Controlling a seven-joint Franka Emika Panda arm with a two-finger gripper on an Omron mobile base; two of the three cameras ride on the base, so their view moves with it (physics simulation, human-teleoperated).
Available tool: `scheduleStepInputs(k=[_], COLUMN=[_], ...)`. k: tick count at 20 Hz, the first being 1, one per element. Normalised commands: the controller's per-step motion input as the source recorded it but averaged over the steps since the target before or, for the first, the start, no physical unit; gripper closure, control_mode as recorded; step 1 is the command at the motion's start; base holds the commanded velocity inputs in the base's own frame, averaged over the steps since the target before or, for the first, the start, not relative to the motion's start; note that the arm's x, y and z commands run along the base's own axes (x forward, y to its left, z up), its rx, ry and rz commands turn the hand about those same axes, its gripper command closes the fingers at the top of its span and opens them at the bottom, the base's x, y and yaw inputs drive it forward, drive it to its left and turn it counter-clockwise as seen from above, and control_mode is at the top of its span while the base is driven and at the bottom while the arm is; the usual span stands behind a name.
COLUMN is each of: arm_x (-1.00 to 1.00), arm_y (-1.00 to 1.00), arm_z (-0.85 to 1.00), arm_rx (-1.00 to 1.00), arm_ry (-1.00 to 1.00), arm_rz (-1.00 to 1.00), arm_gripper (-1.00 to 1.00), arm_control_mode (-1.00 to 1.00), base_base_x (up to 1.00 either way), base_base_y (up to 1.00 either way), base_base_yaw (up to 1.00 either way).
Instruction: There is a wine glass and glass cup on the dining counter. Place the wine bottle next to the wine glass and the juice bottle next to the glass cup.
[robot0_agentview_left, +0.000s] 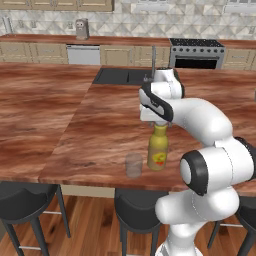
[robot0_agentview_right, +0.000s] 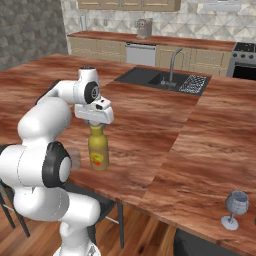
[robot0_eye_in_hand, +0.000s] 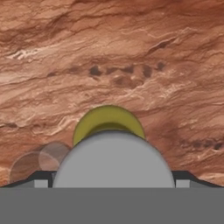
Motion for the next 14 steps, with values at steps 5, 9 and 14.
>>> scheduleStepInputs(k=[5, 9, 14], arm_x=[-0.02, 0.00, 0.00], arm_y=[0.01, 0.05, 0.02], arm_z=[0.00, 0.10, 0.31], arm_rx=[0.00, 0.00, 0.00], arm_ry=[0.00, -0.05, -0.09], arm_rz=[0.00, 0.00, 0.00], arm_gripper=[-1.00, -1.00, -1.00], arm_control_mode=[-1.00, -1.00, -1.00], base_base_x=[0.00, 0.00, 0.00], base_base_y=[0.00, 0.00, 0.00], base_base_yaw=[0.00, 0.00, 0.00])
